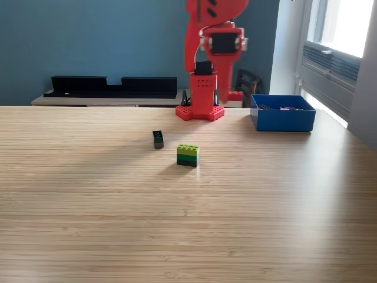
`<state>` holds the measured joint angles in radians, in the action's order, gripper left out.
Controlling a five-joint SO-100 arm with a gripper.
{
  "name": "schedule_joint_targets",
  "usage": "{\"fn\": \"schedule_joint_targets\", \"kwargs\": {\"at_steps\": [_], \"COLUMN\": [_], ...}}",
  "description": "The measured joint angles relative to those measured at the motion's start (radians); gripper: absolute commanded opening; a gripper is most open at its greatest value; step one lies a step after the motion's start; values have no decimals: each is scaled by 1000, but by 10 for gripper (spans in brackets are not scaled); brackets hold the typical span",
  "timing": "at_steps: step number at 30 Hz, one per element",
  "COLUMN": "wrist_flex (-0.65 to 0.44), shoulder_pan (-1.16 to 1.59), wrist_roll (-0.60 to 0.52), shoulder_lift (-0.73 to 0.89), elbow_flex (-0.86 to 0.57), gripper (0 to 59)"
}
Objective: Grasp a lego block and put it in the bin.
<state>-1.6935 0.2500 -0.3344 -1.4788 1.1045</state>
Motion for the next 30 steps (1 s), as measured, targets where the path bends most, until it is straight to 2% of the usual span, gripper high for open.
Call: {"fn": "schedule_joint_targets", "kwargs": {"at_steps": [4,11,17,25,26,30], "wrist_flex": [-11,-11,-11,-11,-11,-11], "shoulder_pan": [227,557,831,1034,1046,1083], "wrist_roll": [67,155,221,298,308,356], "shoulder_lift": [0,0,0,0,0,0], "elbow_flex": [6,110,121,153,163,199], "gripper": [1,1,1,4,30,211]}}
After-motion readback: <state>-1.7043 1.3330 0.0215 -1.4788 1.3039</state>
